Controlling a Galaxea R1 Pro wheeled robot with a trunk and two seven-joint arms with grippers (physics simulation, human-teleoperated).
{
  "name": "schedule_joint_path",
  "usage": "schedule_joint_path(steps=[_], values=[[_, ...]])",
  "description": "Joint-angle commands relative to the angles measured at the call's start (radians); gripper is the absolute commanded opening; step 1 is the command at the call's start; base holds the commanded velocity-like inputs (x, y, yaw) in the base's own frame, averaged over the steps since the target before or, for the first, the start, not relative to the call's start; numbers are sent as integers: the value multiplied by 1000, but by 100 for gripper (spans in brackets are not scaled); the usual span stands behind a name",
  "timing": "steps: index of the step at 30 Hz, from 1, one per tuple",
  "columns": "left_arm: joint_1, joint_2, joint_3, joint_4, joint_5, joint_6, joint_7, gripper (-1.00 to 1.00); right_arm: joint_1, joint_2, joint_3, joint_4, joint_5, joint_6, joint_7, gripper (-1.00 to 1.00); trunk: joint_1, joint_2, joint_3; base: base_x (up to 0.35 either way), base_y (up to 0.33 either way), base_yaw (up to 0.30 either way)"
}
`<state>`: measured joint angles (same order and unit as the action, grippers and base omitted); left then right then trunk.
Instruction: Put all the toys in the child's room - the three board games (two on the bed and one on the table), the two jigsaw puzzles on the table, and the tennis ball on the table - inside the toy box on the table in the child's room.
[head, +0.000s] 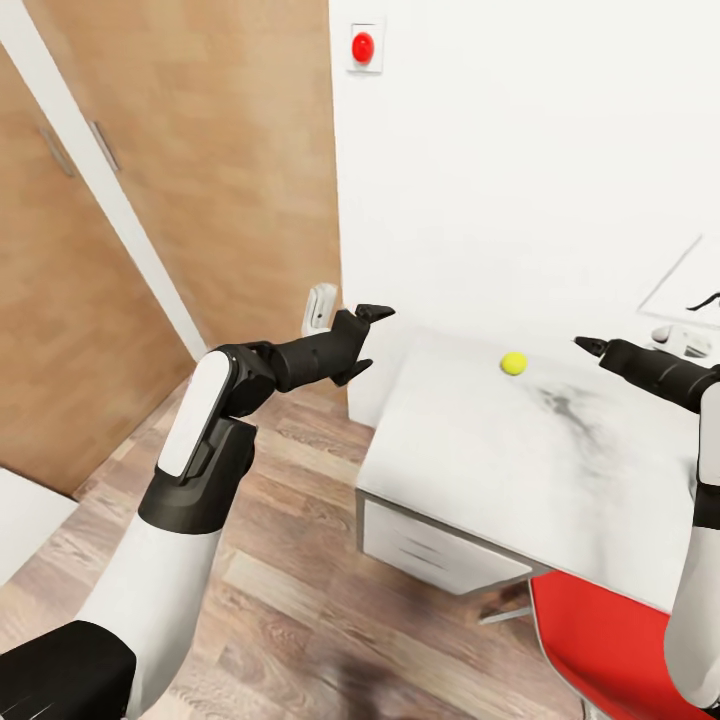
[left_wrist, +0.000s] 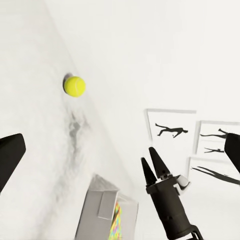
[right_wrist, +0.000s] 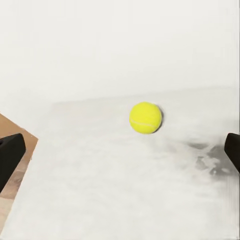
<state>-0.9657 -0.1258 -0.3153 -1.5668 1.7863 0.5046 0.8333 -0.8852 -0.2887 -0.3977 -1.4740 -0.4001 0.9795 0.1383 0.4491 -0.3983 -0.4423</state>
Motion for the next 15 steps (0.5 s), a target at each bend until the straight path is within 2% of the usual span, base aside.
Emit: schedule_joint_path(steps=[1,8,15], values=[[-1,0,1,-1,6,2,7,100,-1,0,-1,-1,9,5,10,100,1,-2,-2,204,274,-276],[-1,0,1,-1,6,2,7,100,-1,0,-1,0,7,5,-73,100,1,-2,-2,221,262,-279],[-1,0,0,-1,6,2,7,100,-1,0,-1,0,5,5,-120,100,1,-2,-2,136,145,-281]])
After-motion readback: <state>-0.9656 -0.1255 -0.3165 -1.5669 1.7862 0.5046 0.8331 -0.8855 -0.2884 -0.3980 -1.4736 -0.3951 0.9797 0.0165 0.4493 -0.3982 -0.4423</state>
